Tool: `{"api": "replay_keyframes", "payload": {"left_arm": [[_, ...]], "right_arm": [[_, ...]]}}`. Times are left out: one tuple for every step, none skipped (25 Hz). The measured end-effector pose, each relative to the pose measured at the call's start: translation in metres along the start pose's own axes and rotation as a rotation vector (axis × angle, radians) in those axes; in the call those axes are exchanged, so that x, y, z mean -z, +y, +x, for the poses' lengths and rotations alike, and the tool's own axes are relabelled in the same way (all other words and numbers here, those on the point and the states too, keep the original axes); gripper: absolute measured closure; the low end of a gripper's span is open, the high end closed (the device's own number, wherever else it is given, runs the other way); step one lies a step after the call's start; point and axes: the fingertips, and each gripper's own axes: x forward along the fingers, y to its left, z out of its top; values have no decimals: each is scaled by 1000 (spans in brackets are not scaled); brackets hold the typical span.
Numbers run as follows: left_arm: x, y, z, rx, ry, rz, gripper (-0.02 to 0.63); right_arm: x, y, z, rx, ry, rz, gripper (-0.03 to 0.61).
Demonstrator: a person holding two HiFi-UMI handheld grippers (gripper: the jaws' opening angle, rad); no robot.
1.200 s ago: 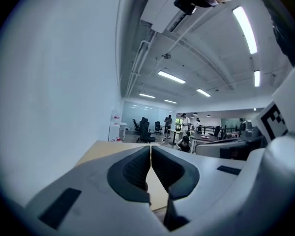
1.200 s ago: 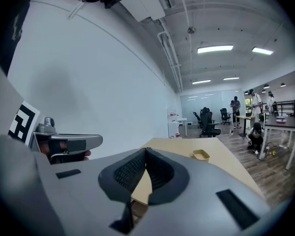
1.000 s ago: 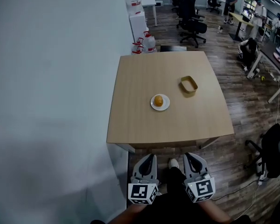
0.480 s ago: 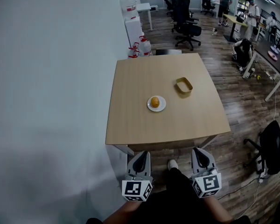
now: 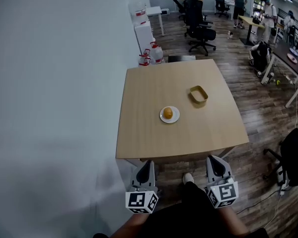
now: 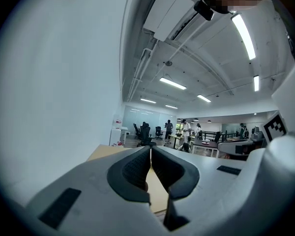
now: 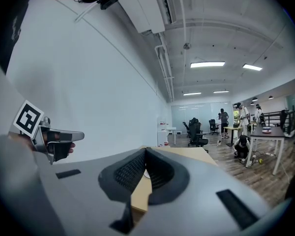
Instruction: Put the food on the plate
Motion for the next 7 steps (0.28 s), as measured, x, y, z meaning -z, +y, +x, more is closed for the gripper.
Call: {"api": "replay_keyframes", "payload": {"left_arm": [[1, 3, 0, -3, 3, -3, 594], [2, 5, 0, -6, 5, -5, 594], [3, 7, 0, -8, 8, -7, 594], [4, 9, 0, -10, 12, -7, 594], [5, 11, 0, -11, 16, -7, 594], [7, 13, 0, -11, 20, -5, 594], [8, 15, 0, -11, 24, -4, 594]], "right_arm": [[1, 0, 1, 2, 4, -1, 520], [3, 0, 2, 4, 9, -2, 520], [4, -1, 3, 7, 12, -2, 519], [5, -2, 4, 12, 15, -1, 520], [6, -2, 5, 19, 19, 0, 518], [8, -3, 5, 27, 23, 1, 520], [10, -4, 6, 35, 27, 2, 518]]}}
